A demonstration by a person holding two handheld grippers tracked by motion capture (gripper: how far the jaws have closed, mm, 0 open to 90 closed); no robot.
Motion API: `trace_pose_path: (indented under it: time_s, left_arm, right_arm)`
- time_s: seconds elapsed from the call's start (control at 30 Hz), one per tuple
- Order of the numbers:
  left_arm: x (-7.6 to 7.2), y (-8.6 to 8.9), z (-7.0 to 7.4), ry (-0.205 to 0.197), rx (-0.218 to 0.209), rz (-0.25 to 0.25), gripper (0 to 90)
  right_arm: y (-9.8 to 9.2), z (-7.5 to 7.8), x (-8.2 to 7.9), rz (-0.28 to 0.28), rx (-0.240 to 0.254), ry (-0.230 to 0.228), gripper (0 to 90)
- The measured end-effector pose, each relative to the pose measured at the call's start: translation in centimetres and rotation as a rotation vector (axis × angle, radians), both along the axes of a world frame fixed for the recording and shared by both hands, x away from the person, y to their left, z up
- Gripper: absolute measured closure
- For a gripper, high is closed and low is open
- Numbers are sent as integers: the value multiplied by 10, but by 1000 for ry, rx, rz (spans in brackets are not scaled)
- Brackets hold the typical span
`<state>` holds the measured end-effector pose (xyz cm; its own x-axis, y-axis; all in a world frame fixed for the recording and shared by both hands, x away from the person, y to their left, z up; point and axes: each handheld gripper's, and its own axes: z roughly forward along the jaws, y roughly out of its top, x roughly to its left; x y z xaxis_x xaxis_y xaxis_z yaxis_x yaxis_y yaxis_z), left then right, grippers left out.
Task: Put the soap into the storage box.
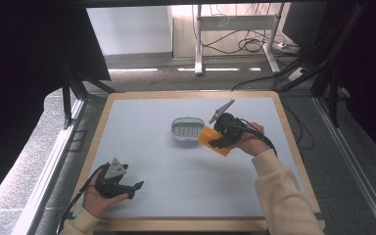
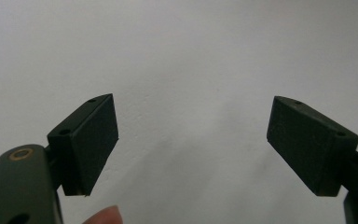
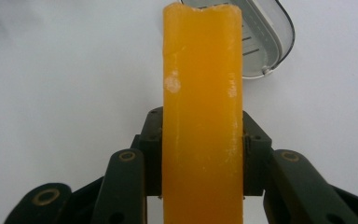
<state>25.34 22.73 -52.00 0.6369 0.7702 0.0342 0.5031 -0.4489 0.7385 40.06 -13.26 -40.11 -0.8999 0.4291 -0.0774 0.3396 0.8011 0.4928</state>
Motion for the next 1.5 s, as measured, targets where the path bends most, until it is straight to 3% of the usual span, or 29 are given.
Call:
trace_pose_path:
  time_s: [0.93,1.5]
  left_arm:
    - [0,0,0,-2,3,2,166]
    - [0,1,0,2,9,-6,166]
  right_arm:
    - [24,3,28,53,18,3,621]
    - [45,2,49,73,-31,15,621]
